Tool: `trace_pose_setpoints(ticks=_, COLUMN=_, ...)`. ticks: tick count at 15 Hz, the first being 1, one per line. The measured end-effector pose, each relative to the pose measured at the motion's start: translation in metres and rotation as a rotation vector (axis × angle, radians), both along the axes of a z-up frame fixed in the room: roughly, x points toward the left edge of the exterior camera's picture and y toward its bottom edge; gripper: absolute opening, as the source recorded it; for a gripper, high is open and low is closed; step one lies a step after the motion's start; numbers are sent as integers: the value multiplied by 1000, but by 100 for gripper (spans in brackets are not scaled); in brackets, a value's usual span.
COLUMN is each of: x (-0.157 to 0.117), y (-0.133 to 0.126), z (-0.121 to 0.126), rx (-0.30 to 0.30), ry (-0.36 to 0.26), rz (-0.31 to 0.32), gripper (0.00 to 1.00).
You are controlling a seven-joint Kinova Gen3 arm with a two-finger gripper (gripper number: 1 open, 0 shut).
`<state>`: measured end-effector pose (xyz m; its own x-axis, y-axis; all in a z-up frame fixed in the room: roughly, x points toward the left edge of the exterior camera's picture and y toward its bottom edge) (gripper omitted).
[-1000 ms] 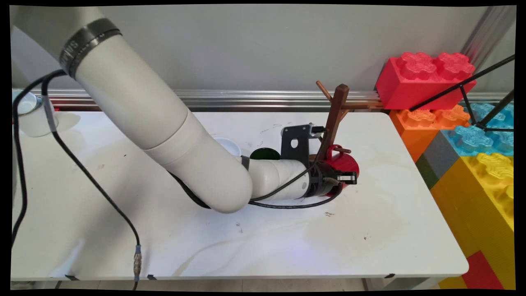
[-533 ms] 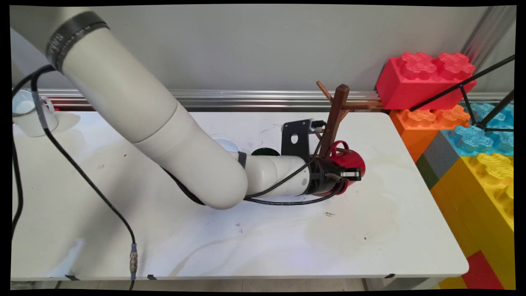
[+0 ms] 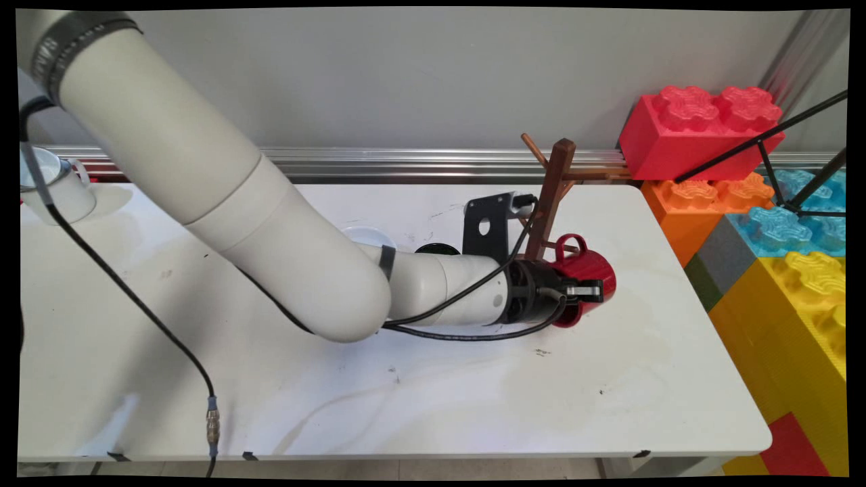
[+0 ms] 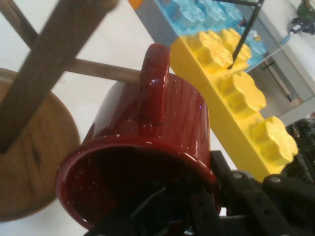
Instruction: Place the picked object on the table
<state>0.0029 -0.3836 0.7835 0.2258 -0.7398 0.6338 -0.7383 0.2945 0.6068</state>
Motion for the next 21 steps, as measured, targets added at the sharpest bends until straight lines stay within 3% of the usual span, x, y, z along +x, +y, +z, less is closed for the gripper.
trace_pose_setpoints(ticks=10, x=-3, y=21, z=19, rx=14, ry=32, rz=-105, gripper=0)
trace_pose_setpoints(ticks=14, x=3, y=22, z=28, rx=4, ry=-22, rz=-170, gripper=0)
trace_pose_setpoints(ticks=21, x=26, y=18, z=62, rx=-24, ry=-224, rz=-335, gripper=0)
